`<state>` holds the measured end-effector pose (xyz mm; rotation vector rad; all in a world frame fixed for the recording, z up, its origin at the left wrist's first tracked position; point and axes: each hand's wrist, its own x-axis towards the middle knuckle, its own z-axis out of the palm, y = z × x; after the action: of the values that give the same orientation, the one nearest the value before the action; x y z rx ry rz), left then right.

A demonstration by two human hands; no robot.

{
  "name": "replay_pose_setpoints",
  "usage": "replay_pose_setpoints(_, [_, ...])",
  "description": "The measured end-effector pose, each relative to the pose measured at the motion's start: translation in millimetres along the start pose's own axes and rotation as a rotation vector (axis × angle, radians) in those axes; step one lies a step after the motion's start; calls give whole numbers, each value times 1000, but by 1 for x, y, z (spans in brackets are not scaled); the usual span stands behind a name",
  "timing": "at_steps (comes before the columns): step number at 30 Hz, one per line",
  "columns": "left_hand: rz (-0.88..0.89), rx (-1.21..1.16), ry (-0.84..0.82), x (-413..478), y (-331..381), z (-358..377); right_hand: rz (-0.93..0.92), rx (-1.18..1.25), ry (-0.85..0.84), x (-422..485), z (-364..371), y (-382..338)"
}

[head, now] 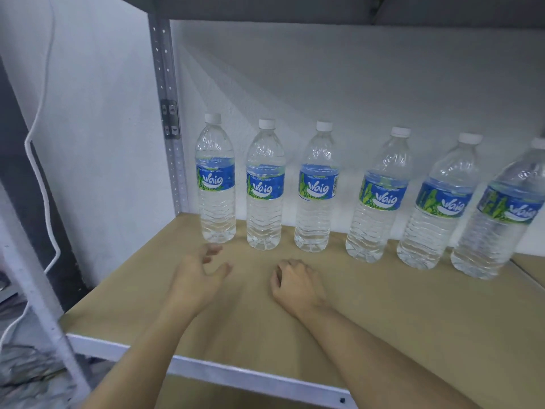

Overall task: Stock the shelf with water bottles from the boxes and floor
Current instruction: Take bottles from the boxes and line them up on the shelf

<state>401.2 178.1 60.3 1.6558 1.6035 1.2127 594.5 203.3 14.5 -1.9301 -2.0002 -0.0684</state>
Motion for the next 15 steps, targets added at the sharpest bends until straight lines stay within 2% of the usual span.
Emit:
replay_pose_setpoints(4, [78,-165,-36,-66,13,-8,-27,59,-9,-44,-4,-2])
replay_pose_setpoints(8, [74,-134,-158,-126,5,-8,-59,253,5,-107,-13,-2])
replay_pose_setpoints(13, [-55,-96,-239,-207,-41,11,-193,480,155,-221,-23,5])
replay_pose_setpoints(15, [-137,-92,-253,-242,-57,20,-150,508,178,-264,-14,16])
